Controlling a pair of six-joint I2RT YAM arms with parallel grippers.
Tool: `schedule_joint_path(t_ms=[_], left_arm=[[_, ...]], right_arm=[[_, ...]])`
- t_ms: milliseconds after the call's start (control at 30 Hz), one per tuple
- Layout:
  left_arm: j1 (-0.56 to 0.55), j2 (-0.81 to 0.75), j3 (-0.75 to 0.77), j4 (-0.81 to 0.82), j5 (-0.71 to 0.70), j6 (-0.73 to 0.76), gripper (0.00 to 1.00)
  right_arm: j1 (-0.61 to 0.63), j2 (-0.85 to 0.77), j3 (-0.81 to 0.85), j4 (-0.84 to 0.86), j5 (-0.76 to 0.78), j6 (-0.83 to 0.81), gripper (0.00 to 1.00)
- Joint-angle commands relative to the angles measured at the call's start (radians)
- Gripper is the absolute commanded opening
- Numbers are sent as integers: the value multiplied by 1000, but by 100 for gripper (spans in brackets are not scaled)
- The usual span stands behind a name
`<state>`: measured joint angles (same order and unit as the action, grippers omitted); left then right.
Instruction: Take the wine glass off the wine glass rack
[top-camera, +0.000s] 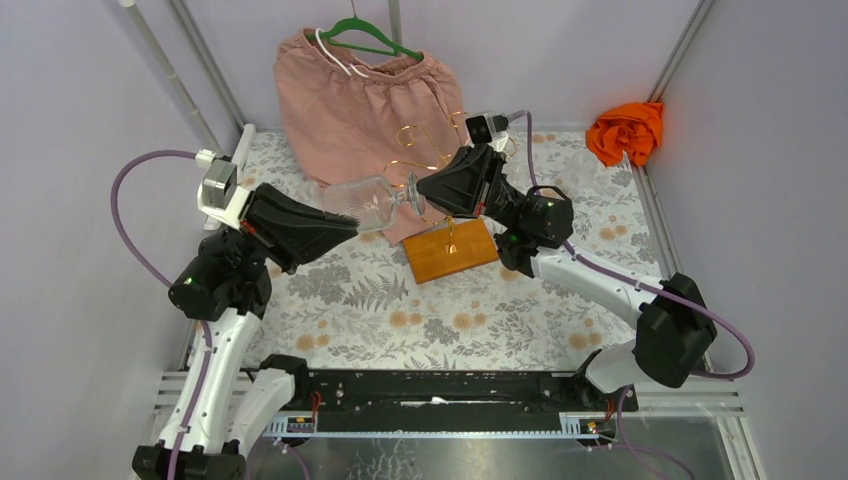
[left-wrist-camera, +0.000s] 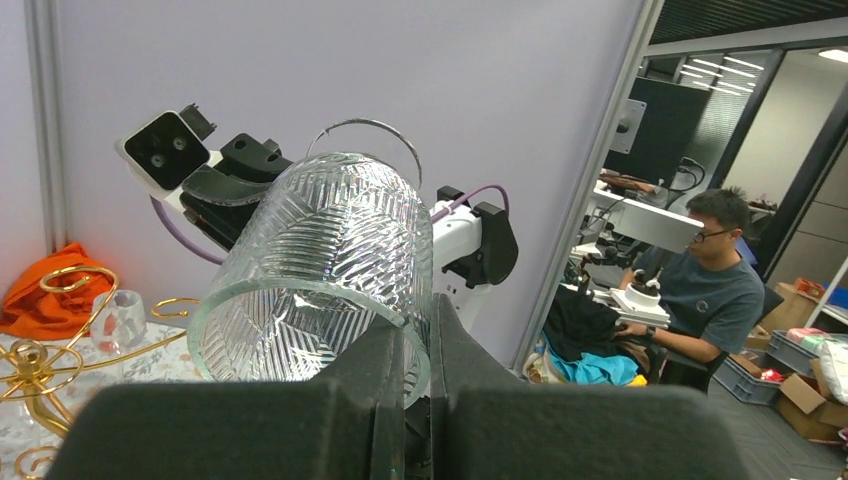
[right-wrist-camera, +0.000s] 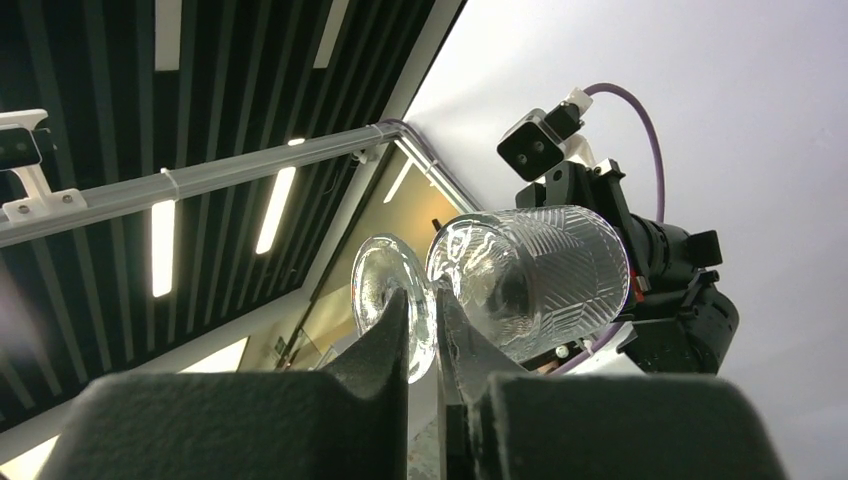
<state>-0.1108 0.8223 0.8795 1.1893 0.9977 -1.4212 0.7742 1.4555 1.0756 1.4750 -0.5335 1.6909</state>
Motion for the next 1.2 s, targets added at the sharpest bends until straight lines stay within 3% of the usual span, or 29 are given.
schedule_joint_path(t_ms=[0,67,200,267,500,633,733,933,1033,1167], left_arm=[[13,-40,26,-160,-112,146,0],[13,-55,26,-199,-130,175,0],[13,-73,28,-250,-163,202,0],[13,-76,33,-256,-169,204,0],[13,-96,61,-299,-182,229,0],[13,-125,120,-495,-212,334,0],[13,-135,207,-754,-270,478,0],[13,-78,454,-1290,-480,778,0],[13,-32,546,-1458,-588,845,0],[13,16,621,-1593,-673,892,0]], right_arm=[[-1,-16,7,66,-40,-2,0],[0,-24,17,50,-48,-12,4],[-1,-52,24,3,-55,-47,24],[-1,-69,22,-26,-56,-71,40],[-1,-112,9,-113,-46,-123,69],[0,-150,-8,-192,-38,-183,71],[0,-210,-19,-348,-27,-287,72],[0,-382,38,-873,82,-631,74],[0,-461,92,-1111,181,-780,75],[-1,-530,134,-1296,293,-895,78]])
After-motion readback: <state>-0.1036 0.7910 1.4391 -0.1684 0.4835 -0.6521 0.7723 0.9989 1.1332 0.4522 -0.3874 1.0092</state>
